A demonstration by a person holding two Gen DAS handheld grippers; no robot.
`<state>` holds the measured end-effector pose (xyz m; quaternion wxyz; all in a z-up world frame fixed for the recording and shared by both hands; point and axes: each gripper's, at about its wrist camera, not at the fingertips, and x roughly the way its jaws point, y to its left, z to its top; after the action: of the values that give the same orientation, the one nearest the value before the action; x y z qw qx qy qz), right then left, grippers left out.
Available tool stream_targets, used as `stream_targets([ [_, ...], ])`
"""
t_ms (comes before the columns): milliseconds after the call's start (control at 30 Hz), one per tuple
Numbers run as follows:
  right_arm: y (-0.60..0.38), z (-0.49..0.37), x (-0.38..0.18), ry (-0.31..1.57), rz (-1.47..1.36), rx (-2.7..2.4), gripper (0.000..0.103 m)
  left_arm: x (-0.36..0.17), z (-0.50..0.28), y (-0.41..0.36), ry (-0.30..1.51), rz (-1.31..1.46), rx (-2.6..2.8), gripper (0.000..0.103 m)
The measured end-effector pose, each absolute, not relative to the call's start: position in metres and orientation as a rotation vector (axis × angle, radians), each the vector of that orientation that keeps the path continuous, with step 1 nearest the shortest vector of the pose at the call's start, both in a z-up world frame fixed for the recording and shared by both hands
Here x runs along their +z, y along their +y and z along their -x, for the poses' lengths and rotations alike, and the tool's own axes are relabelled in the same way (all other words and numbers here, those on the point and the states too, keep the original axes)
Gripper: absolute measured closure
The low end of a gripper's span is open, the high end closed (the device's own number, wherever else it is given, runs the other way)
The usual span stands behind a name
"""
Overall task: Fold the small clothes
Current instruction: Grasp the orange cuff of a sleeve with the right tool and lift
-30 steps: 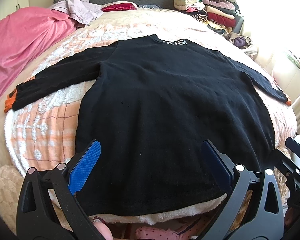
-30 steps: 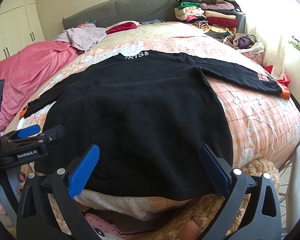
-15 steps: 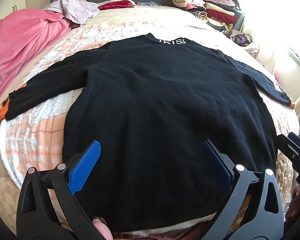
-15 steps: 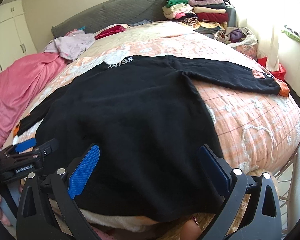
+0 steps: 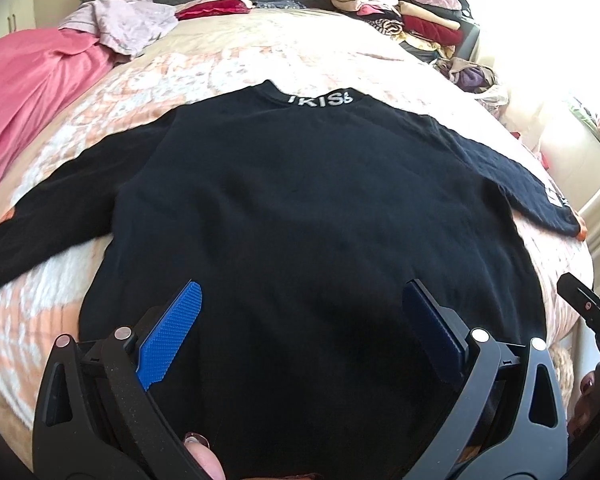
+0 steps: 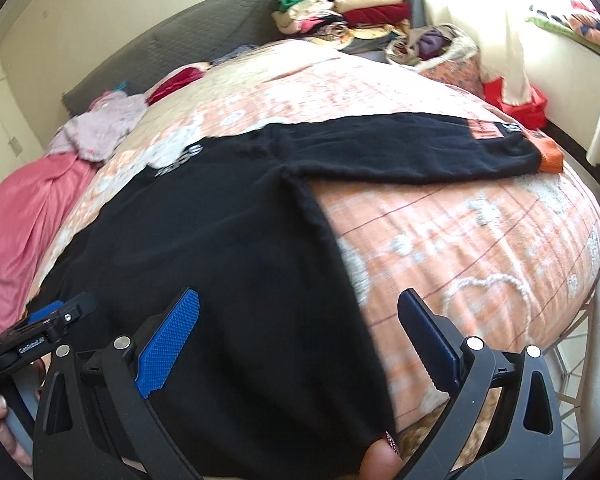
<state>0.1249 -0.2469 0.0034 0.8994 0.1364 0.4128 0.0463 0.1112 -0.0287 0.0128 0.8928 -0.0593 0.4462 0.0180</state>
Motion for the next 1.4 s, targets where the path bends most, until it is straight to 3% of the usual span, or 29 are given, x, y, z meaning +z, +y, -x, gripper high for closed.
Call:
stream_targets([
  [900,-0.422,-0.229,-0.03,0.888,-0.558,-0.32,0.004,0.004,-0.227,-0.053,1.019,0.101,-0.024,0.008],
  [1400,-0.47,-0.266,-0.047,0.871,-0.669,-0.376,0.004,0.002,-0.262,-0.048,1.026,0.136,-0.027,0.008],
])
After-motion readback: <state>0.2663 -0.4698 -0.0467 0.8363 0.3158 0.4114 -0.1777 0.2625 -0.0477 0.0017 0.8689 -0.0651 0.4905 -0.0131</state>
